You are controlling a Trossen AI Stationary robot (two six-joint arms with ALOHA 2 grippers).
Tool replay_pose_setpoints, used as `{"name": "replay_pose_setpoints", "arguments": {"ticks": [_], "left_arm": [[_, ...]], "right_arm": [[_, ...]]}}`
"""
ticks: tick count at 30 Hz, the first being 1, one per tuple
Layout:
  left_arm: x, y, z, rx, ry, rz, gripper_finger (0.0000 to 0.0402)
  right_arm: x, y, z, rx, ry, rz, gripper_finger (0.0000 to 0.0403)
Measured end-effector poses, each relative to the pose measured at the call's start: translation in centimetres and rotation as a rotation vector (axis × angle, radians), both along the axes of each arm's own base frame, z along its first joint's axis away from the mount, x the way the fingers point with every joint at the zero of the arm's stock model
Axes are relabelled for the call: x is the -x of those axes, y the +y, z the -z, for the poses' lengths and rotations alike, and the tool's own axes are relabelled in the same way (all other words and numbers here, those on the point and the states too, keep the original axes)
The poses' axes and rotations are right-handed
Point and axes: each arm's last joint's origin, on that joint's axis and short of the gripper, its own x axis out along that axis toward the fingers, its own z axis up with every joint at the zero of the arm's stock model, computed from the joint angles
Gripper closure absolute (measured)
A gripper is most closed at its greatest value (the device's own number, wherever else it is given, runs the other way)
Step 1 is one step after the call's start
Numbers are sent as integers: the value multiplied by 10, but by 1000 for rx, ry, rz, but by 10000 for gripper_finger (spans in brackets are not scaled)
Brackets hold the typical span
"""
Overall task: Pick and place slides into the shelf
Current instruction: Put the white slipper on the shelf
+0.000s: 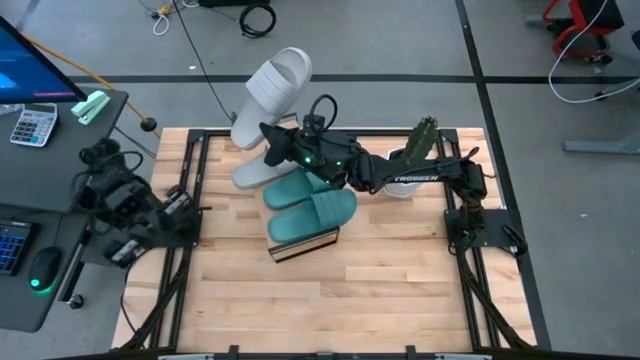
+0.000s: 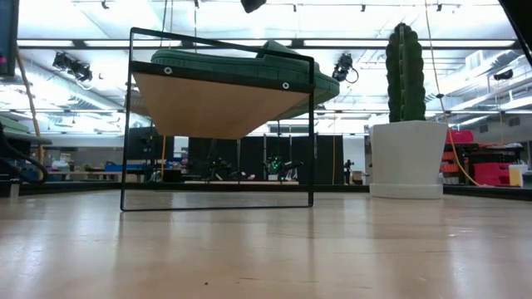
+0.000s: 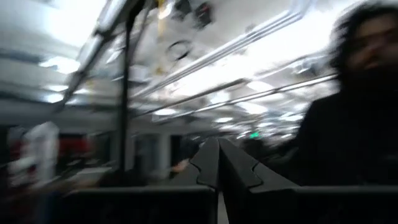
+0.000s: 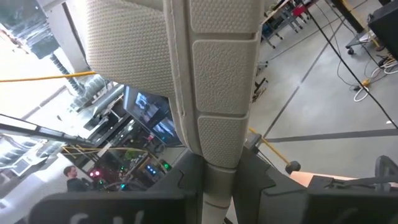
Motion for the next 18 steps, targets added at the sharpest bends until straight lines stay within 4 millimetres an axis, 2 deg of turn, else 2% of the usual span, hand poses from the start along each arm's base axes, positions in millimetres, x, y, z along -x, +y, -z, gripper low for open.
{"name": "replay_pose_setpoints", "arguments": {"ticks": [5, 8, 18], "left_arm": [[-22, 13, 28, 28, 137, -255, 397], [-28, 25, 39, 70, 177, -367, 390], [-33, 61, 41, 189, 163, -659, 389]], "right_arm": [[1, 5, -3, 1, -10, -10, 348], [1, 11, -3, 2, -9, -22, 348], [1, 24, -4, 20, 6, -7, 348]]}}
